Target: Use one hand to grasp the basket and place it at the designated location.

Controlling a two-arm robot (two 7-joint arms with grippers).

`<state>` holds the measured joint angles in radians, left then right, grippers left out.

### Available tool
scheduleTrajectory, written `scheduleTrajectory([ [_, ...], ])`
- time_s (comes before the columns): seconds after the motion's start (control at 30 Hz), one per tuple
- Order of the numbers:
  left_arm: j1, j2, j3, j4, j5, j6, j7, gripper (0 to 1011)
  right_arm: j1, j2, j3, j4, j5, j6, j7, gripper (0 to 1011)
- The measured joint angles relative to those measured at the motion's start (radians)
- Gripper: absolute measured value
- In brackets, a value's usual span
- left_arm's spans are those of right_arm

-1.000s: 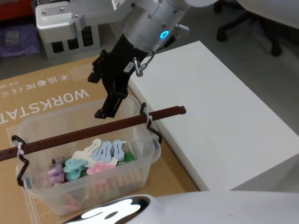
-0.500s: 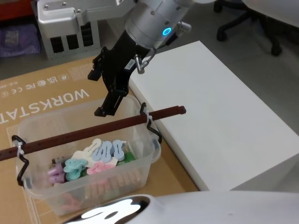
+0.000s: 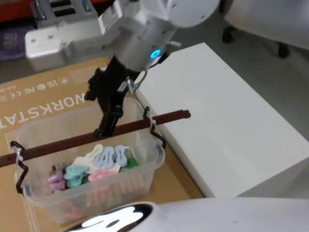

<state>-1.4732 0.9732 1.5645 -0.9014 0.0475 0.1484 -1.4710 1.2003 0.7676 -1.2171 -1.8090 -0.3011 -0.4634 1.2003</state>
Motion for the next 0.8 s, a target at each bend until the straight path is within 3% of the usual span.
scheduleTrajectory([
  [0.8,0.000,0.000,0.000,0.000,0.000,0.000,0.000,0,-0.001,-0.107,-0.132,0.085,-0.114,0.054,0.006,1001],
])
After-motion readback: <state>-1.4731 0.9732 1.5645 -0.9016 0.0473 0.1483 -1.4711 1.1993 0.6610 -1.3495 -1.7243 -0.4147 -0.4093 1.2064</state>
